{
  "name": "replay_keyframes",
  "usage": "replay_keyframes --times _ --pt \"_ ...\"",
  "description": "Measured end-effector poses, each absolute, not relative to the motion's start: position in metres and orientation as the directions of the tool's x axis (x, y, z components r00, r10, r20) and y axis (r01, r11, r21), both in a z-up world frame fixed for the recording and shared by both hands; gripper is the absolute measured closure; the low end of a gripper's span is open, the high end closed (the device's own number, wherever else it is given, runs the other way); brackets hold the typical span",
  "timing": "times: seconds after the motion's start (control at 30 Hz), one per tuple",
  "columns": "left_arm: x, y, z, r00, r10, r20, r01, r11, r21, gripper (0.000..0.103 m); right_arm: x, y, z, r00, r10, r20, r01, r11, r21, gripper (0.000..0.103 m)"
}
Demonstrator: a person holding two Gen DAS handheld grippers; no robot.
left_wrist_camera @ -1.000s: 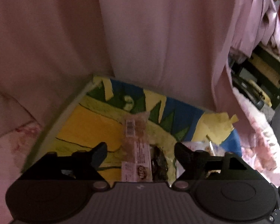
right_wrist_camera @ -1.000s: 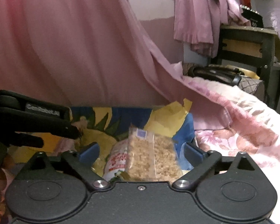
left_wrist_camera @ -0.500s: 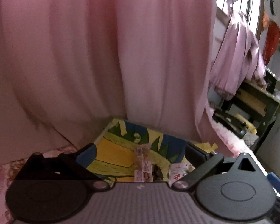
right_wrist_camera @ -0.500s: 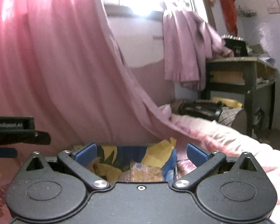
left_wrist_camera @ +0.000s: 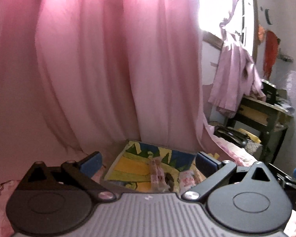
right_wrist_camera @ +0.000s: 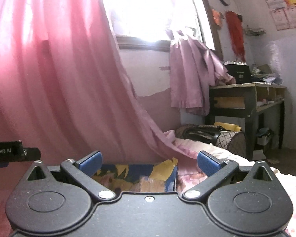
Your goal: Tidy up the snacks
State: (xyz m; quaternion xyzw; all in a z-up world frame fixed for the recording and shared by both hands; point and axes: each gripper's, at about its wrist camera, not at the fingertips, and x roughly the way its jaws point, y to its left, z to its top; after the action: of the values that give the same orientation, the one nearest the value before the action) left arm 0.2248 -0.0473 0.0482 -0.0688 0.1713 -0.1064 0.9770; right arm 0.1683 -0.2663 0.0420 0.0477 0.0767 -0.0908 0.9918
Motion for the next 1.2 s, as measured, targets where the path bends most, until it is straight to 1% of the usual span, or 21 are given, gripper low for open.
replay_keyframes --times 0.3,0.53,1.0,1.2 --pt "0.160 -0.029 0.036 0.927 -0.226 -0.299 0.196 0.972 -0.128 0.000 0.110 -0.245 0.038 0.976 -0.144 -0.166 0.153 0.987 0.042 0.001" --pt "0.128 -0.015 0.027 0.925 -0.206 -0.319 0.174 0.977 -0.127 0.000 0.078 -0.231 0.031 0.970 -0.121 -0.209 0.134 0.990 0.050 0.001" --pt "0.101 0.004 0.004 0.874 -0.117 -0.472 0.088 0.993 -0.083 0.000 0.053 -0.218 0.016 0.942 -0.083 -0.325 0.118 0.989 0.089 0.001" --pt "0.098 0.001 -0.004 0.842 -0.101 -0.530 0.093 0.995 -0.043 0.000 0.049 -0.218 0.006 0.908 -0.081 -0.410 0.130 0.987 0.095 0.001"
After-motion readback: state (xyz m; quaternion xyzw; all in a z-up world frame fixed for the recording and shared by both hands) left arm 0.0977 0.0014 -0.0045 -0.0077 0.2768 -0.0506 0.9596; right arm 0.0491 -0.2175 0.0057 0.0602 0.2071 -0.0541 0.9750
